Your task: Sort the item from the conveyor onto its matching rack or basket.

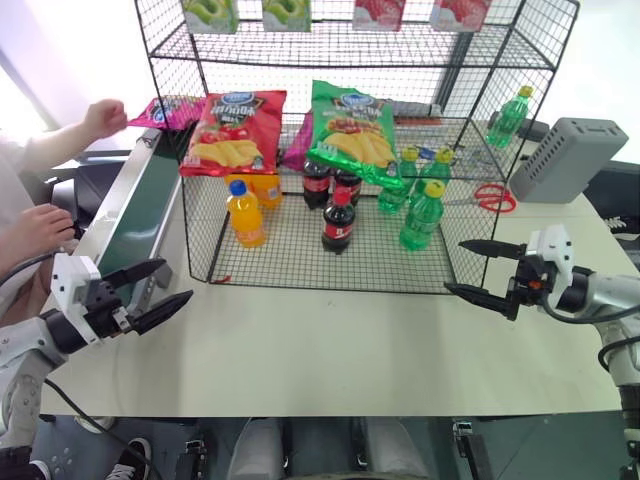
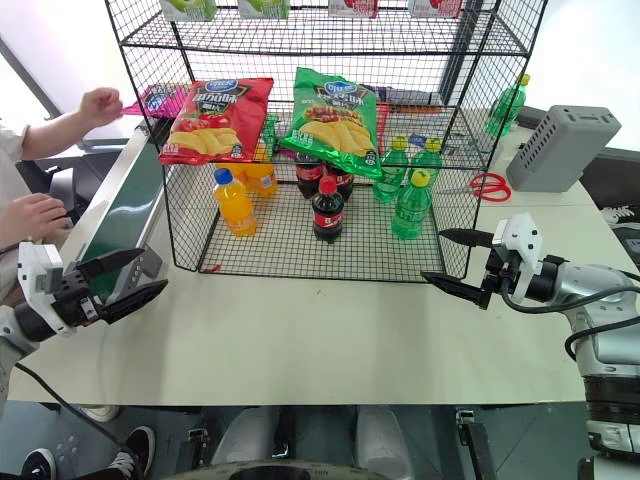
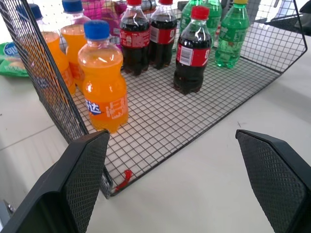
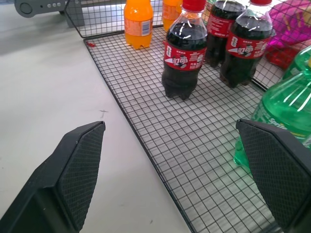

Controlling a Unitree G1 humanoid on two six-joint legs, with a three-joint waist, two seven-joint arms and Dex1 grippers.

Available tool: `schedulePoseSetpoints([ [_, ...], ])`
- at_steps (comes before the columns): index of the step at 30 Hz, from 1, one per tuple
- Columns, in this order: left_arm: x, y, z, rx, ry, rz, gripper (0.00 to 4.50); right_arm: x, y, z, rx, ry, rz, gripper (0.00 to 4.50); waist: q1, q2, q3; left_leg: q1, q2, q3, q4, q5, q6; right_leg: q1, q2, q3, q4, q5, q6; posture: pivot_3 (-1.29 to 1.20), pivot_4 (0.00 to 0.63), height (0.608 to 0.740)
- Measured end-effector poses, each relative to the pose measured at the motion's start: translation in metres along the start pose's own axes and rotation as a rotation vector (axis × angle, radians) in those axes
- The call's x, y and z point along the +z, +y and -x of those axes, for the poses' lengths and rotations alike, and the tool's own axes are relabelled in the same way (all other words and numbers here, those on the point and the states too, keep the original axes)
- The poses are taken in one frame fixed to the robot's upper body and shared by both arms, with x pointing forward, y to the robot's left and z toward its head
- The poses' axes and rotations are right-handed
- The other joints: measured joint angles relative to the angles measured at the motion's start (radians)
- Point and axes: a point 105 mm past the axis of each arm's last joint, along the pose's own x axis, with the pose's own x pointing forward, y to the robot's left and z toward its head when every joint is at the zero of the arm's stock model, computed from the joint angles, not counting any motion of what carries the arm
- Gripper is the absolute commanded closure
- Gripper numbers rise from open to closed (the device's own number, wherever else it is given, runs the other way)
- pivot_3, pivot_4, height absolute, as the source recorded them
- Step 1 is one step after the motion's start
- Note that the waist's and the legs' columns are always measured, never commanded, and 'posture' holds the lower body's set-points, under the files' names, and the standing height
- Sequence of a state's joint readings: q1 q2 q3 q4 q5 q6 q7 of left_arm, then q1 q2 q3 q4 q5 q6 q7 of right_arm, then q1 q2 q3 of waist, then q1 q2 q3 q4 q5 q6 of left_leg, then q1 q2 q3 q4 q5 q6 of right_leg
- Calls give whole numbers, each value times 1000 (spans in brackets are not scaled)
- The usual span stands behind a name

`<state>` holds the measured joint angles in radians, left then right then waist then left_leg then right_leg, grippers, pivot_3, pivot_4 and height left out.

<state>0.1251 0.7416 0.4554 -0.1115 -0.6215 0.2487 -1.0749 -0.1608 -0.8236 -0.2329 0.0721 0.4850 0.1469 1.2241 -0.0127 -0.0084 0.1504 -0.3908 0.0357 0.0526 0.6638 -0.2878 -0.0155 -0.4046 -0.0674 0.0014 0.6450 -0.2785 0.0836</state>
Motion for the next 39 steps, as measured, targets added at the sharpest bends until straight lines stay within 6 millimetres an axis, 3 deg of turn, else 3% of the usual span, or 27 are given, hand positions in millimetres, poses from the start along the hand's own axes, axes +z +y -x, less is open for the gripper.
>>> schedulePoseSetpoints([
  [39, 1, -1, 0, -6, -9, -14, 62, 0, 1, -4, 16, 1, 1, 0, -2, 1, 1, -1, -3, 0, -10, 0, -1, -3, -8, -1, -7, -2, -4, 0, 150, 740],
])
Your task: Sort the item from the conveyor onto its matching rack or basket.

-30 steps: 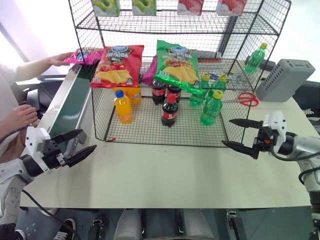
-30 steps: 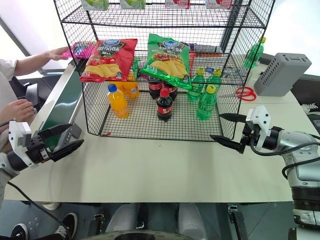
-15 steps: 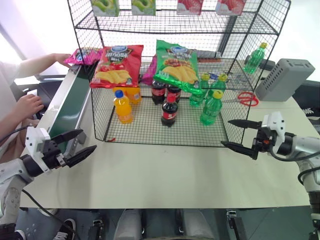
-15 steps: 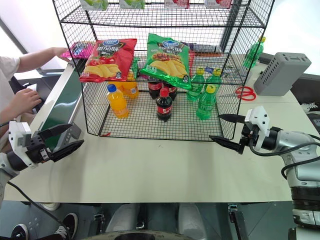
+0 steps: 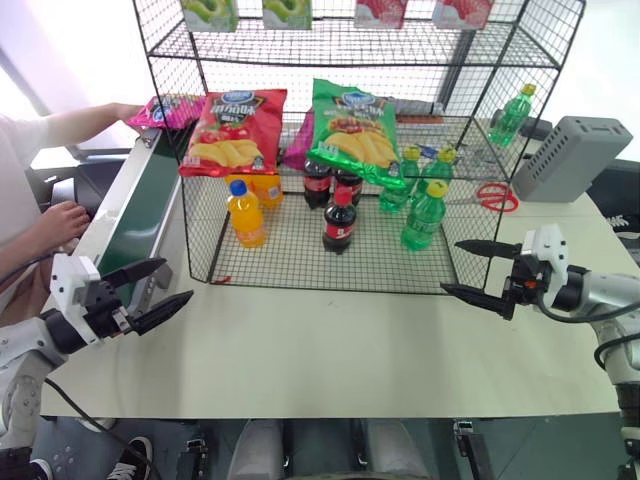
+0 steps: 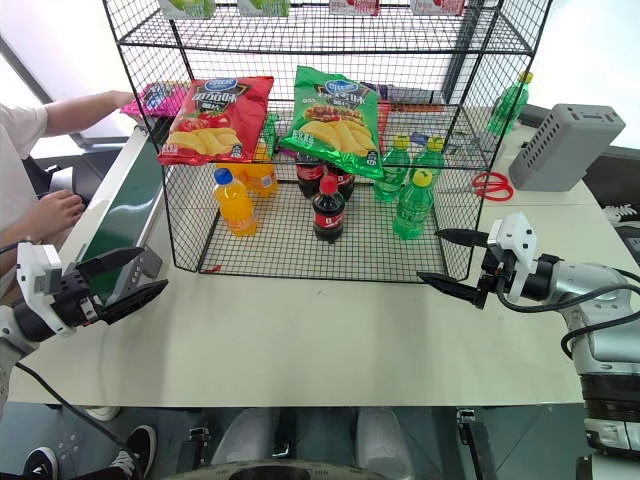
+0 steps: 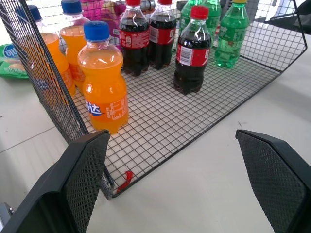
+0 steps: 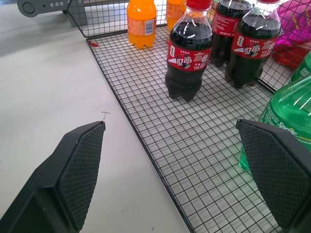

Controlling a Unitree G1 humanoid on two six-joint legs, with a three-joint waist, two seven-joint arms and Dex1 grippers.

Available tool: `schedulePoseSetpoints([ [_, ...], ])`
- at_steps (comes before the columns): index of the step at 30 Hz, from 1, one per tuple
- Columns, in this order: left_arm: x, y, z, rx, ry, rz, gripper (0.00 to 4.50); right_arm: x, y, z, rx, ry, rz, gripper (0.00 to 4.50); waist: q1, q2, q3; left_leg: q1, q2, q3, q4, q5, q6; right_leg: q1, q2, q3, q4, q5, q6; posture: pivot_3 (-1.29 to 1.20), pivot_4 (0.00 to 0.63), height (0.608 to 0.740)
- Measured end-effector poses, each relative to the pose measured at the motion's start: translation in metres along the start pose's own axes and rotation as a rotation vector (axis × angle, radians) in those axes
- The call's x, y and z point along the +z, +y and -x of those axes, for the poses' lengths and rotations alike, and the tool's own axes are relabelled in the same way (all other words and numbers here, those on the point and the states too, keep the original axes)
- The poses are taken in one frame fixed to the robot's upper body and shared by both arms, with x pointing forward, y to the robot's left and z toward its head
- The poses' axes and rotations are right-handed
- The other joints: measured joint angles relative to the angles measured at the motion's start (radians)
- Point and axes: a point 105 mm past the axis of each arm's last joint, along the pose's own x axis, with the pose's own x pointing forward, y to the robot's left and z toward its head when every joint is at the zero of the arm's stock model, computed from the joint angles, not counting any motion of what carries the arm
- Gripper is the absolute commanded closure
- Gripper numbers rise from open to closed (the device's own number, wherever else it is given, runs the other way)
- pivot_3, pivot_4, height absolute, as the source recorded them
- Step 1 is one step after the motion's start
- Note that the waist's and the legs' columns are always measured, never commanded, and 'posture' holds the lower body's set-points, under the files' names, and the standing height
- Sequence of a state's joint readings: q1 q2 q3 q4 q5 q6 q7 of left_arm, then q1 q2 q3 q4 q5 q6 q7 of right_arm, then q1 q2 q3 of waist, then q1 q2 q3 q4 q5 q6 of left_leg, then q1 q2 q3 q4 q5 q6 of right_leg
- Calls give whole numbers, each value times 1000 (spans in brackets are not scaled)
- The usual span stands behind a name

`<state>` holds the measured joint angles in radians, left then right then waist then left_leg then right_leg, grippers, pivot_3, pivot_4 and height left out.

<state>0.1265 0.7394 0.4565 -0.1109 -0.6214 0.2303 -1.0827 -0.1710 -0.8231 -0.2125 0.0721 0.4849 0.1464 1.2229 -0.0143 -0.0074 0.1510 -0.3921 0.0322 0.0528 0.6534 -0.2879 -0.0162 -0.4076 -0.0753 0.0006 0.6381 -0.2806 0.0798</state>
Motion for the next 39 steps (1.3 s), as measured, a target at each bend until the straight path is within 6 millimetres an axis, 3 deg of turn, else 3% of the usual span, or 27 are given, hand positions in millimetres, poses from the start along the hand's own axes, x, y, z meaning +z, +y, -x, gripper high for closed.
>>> schedulePoseSetpoints([
  [39, -4, -2, 2, -3, 8, 13, 62, 3, 3, -2, 12, -1, 8, 0, 1, 0, 0, 0, -1, 1, -4, 0, 0, 2, 0, -2, -6, 1, 1, 0, 150, 740],
])
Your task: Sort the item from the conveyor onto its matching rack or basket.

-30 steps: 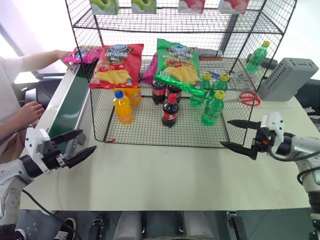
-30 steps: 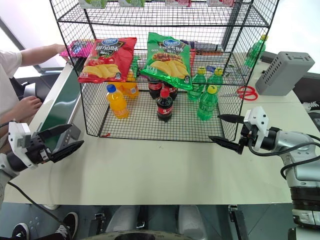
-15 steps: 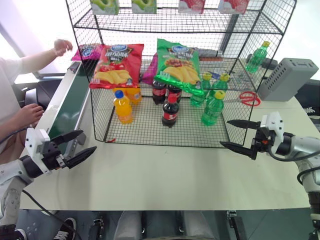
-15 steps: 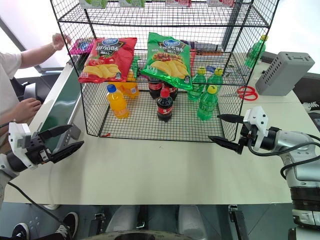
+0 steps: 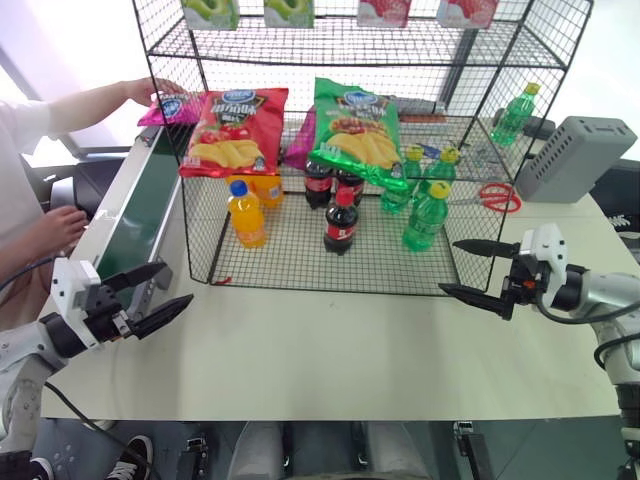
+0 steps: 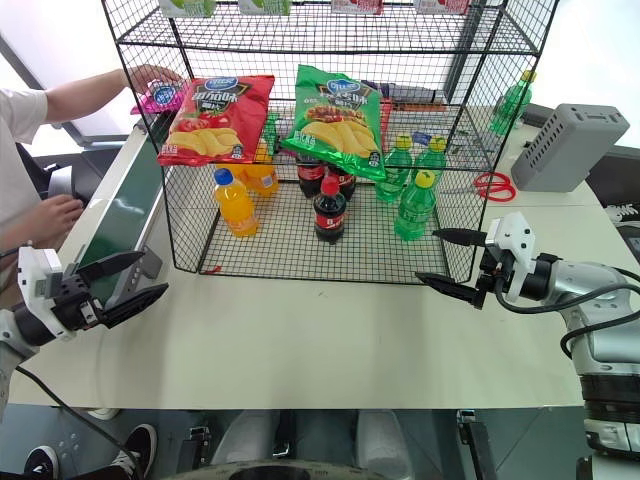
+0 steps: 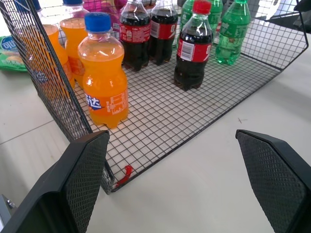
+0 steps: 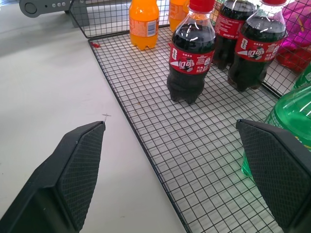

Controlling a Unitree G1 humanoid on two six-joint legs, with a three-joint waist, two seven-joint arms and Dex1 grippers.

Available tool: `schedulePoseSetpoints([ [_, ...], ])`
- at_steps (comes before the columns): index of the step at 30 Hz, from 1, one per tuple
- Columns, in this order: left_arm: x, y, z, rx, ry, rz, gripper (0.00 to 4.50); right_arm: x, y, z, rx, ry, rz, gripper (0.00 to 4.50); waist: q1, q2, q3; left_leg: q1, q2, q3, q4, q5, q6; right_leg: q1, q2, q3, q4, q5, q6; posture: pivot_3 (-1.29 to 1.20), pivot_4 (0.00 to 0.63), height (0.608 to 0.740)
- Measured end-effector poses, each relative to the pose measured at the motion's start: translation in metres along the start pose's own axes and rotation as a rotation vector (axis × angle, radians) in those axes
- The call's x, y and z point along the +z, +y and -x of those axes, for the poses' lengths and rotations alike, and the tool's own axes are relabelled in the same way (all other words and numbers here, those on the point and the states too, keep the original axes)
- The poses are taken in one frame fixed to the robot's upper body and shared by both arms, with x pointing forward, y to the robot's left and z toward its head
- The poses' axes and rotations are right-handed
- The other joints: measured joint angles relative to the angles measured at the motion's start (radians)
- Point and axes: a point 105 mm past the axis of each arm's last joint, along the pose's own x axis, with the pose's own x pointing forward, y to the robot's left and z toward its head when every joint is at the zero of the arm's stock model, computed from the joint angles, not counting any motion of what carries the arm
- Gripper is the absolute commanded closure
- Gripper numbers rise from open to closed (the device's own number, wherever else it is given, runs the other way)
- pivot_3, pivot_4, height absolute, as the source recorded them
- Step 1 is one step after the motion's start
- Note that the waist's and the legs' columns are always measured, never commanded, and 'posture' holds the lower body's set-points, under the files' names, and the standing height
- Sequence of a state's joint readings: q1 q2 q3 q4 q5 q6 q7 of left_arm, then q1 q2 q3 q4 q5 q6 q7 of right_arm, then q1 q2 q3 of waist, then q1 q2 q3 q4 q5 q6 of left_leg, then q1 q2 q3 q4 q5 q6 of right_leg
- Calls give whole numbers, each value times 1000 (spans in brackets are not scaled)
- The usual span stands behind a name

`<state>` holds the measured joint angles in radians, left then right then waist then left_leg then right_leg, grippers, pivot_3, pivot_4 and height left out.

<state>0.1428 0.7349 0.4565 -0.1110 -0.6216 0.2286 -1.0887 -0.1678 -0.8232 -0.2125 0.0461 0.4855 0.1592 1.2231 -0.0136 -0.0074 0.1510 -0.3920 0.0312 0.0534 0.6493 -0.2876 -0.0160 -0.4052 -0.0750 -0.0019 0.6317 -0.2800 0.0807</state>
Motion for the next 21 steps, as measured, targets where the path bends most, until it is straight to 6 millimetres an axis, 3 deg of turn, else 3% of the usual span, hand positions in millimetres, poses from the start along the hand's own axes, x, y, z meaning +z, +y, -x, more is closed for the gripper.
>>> schedulePoseSetpoints([
  [21, 0, 0, 0, 0, -1, 1, 62, 0, 0, 0, 1, 0, 0, 0, 1, 0, 0, 0, 1, 0, 3, 0, 0, 2, 5, -1, 1, 2, 4, 0, 150, 740],
])
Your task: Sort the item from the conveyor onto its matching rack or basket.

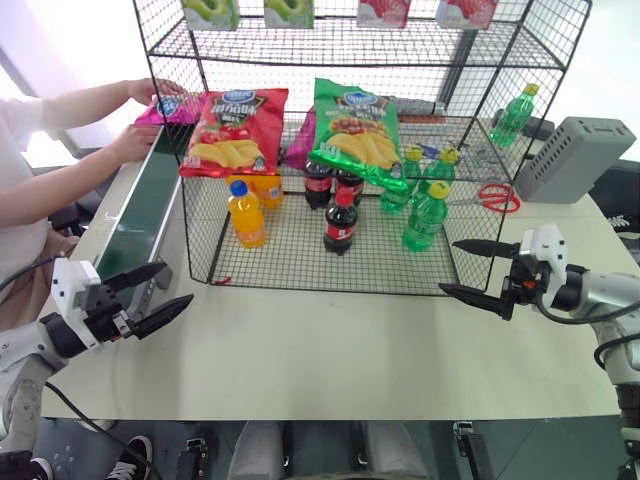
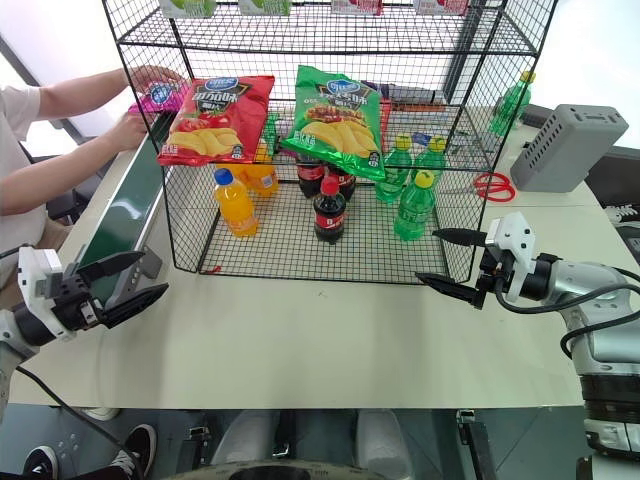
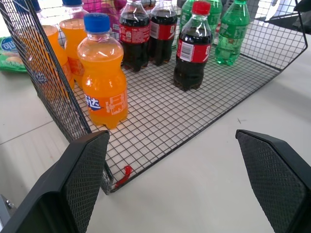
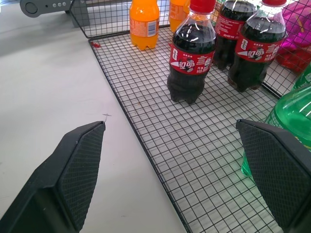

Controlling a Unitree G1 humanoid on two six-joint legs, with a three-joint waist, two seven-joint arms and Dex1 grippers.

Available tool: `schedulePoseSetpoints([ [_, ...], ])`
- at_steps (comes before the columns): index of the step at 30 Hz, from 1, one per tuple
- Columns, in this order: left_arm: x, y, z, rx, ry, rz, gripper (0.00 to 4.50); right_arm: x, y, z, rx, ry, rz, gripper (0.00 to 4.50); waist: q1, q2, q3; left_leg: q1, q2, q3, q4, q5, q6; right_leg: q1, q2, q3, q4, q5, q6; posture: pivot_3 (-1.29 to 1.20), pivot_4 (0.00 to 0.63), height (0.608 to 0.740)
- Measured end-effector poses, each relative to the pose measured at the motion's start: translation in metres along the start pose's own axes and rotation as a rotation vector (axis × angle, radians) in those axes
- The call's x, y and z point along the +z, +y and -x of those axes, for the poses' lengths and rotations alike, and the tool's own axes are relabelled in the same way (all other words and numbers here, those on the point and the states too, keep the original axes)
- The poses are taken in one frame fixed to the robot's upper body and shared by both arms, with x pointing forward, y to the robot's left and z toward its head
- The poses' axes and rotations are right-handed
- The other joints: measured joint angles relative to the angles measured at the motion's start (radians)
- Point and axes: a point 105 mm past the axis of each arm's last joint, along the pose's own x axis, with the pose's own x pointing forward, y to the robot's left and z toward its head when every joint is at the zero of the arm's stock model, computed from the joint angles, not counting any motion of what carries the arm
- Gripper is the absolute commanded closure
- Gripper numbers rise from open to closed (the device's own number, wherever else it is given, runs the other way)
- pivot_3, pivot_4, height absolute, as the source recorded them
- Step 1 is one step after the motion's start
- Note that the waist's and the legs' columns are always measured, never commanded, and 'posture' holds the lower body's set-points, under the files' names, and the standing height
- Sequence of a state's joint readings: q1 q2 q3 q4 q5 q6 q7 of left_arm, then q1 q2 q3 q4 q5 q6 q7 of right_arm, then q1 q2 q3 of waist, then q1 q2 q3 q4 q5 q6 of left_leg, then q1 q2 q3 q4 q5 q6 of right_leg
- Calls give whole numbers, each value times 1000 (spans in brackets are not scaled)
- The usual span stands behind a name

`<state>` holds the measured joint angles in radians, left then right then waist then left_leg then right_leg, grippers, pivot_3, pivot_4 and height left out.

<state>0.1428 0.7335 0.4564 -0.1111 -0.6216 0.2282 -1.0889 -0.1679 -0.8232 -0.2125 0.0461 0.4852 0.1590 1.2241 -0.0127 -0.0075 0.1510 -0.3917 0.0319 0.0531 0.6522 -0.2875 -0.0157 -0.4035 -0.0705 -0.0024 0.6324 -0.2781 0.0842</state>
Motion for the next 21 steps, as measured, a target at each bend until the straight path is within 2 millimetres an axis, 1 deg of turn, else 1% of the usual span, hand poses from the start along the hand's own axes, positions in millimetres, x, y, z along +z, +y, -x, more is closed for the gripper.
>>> schedulePoseSetpoints([
  [5, 0, 0, 0, 0, 0, 0, 62, 0, 0, 0, 0, 0, 0, 0, 0, 0, 0, 0, 1, 0, 1, 0, 0, 0, 4, 0, 0, 0, 0, 0, 150, 740],
  [15, -2, 0, 0, 9, -3, 8, 62, 1, 1, -1, 3, -1, 0, 0, 0, 0, 0, 1, 2, 0, 2, 0, 0, 0, 6, 0, 2, 0, 1, 0, 150, 740],
  [18, -3, 1, 2, 32, -11, 15, 62, 6, 5, -5, 21, -20, 10, 0, -1, 0, 0, 1, 3, 0, 2, 0, 0, 0, 6, 0, 2, 1, 1, 0, 150, 740],
  [21, -3, 3, 8, 71, -23, 25, 62, 12, 12, -14, 52, -43, 16, 0, -1, 0, 0, 1, 3, 0, 2, 0, 0, 0, 6, 0, 2, 1, 1, 0, 150, 740],
])
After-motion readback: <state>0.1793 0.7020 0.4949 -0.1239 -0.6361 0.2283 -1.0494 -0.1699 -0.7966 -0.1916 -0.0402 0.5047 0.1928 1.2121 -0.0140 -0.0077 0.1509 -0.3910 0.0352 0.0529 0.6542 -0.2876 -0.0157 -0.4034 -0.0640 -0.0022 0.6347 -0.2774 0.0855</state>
